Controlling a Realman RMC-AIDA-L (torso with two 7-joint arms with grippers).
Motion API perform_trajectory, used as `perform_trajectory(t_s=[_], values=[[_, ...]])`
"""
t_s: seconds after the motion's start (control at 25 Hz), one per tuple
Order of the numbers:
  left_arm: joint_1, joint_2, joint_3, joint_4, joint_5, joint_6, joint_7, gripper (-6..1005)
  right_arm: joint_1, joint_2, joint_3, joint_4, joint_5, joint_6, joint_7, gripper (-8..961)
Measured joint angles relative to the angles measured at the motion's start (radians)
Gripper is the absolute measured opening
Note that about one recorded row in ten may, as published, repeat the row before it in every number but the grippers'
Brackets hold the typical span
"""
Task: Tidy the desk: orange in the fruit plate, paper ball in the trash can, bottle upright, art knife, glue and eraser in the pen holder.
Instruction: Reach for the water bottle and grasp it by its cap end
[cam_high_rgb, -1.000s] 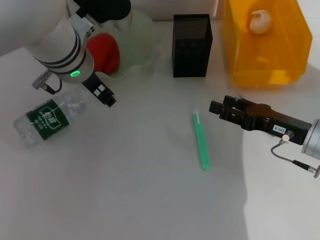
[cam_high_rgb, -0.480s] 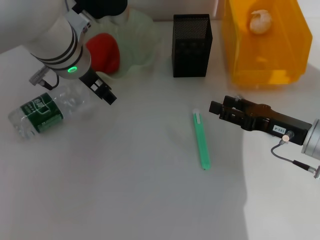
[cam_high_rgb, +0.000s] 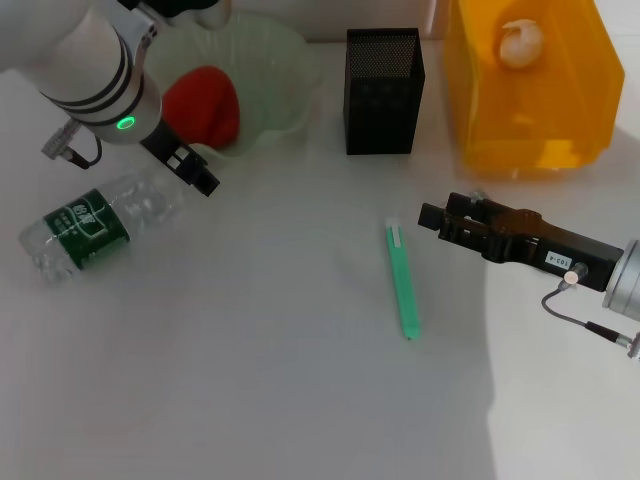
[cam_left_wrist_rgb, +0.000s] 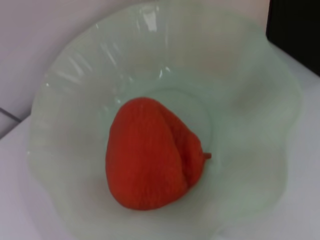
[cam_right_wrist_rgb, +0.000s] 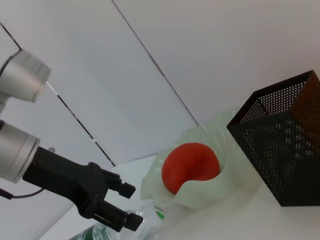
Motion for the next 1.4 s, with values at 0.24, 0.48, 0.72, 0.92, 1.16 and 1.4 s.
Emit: perform_trajectory(t_s=[0.24,0.48,0.72,0.92,1.16,1.4], values=[[-0.02,0.0,-0.001,-0.059,0.001,-0.019,0.003,848,0.0,0.0,0.0,0.003,0.0,0.007,0.0,729],[-0.025,0.0,-0.001,-0.071,0.001,-0.023,0.011,845,0.0,0.0,0.0,0.004,0.0,0.011,-0.001,730],[-0.024,0.001,-0.001,-0.073,0.001,-0.03,0.012,842,0.0,0.0,0.0,0.006,0.0,0.011,0.0,730],[-0.02,0.004,-0.002,-0.074,0.001,-0.031,0.013,839,0.0,0.0,0.001,0.016,0.0,0.011,-0.001,730],[-0.02,0.006,-0.011,-0.084,0.001,-0.031,0.013,836,0.004,0.0,0.004,0.017,0.0,0.011,-0.001,729],[-0.026,0.008,-0.014,-0.114,0.001,-0.04,0.022,832,0.009,0.0,0.008,0.019,0.0,0.011,-0.002,729]])
